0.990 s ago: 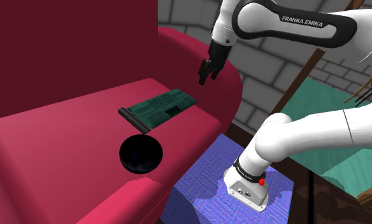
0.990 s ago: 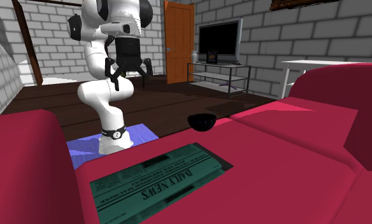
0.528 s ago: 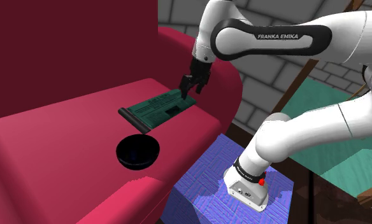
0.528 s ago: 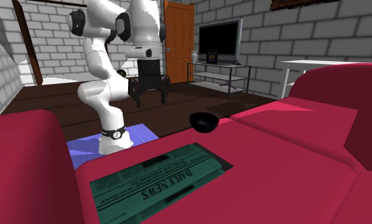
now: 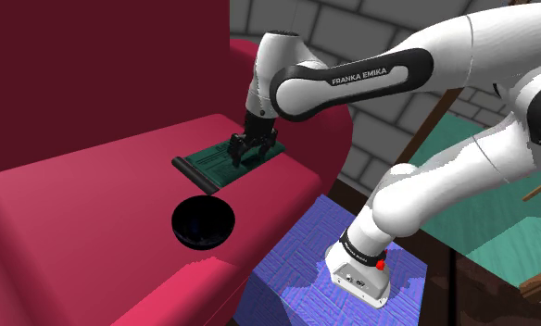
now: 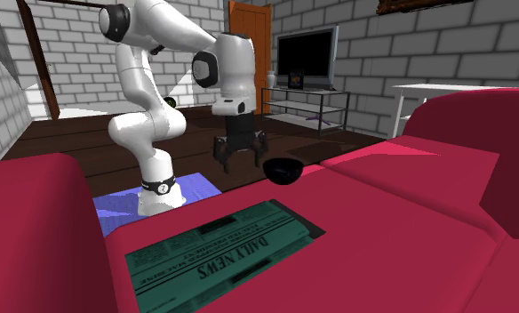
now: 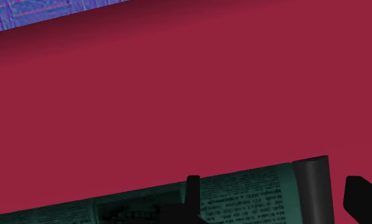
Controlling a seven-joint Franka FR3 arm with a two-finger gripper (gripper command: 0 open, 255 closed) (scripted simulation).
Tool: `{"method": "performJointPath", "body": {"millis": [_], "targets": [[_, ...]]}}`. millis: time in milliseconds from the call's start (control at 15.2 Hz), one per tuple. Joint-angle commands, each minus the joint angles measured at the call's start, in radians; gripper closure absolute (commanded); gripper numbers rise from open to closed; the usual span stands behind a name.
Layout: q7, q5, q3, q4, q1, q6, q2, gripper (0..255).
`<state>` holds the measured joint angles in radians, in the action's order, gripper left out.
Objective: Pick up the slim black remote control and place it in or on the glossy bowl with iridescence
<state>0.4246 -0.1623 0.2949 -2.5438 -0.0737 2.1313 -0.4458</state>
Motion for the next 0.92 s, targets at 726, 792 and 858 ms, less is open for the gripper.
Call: {"method": "performJointPath", "body": {"millis": [726,792,858], "targets": [[0.227,0.043,0.124,0.081,0.001,0.279,0.354,0],[0.231,0.048,0.126,0.077,0.002,0.294,0.366,0],[0.235,0.053,0.127,0.073,0.002,0.309,0.378,0]]}}
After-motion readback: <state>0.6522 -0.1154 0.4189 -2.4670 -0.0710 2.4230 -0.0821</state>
